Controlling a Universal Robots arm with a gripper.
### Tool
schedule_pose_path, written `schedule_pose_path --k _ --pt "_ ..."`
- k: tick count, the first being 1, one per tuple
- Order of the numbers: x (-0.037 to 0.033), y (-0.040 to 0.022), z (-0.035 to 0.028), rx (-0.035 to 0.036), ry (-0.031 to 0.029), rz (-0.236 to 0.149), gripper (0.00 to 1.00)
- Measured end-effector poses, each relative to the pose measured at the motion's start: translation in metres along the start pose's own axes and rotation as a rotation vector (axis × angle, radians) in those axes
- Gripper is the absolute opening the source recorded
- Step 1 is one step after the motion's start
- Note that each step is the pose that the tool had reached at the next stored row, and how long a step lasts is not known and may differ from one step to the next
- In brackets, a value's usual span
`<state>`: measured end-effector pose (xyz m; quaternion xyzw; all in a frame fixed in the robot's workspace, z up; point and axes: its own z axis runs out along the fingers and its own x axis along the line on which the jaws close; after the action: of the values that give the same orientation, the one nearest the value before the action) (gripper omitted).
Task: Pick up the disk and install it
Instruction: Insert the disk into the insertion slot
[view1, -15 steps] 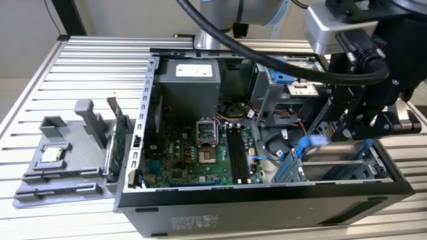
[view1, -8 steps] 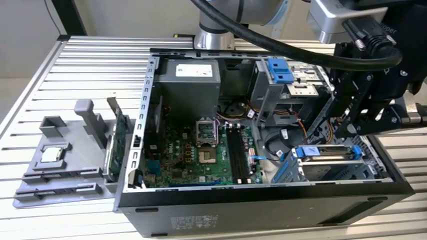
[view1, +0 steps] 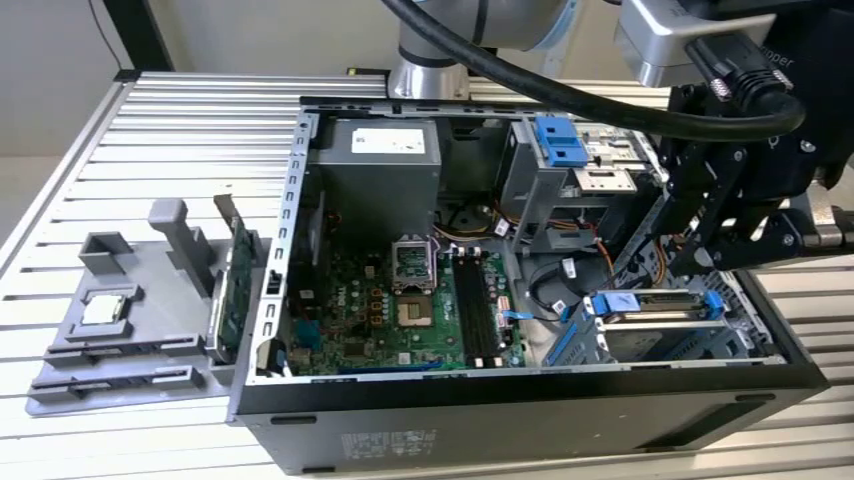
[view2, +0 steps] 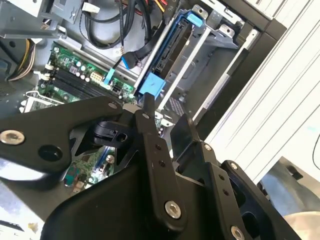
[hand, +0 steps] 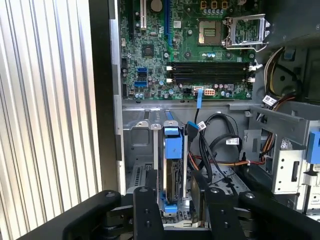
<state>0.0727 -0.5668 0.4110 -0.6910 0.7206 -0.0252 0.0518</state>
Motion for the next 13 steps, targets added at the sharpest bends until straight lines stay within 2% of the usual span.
schedule_pose_path --k 3,4,7,10,13 --pt "-0.0001 -0.0006 0.0000 -0.0004 0.0004 0.000 1.00" --pt "-0.0002 -0.0011 0.0000 -0.0011 0.0021 0.001 1.00" --pt "-0.0004 -0.0035 0.0004 -0.0096 0.0164 0.002 1.00" --pt "-0.0004 -0.0063 0.0007 -0.0204 0.0343 0.002 1.00" --pt "-0.0004 -0.0062 0.0008 -0.0208 0.0350 0.003 1.00"
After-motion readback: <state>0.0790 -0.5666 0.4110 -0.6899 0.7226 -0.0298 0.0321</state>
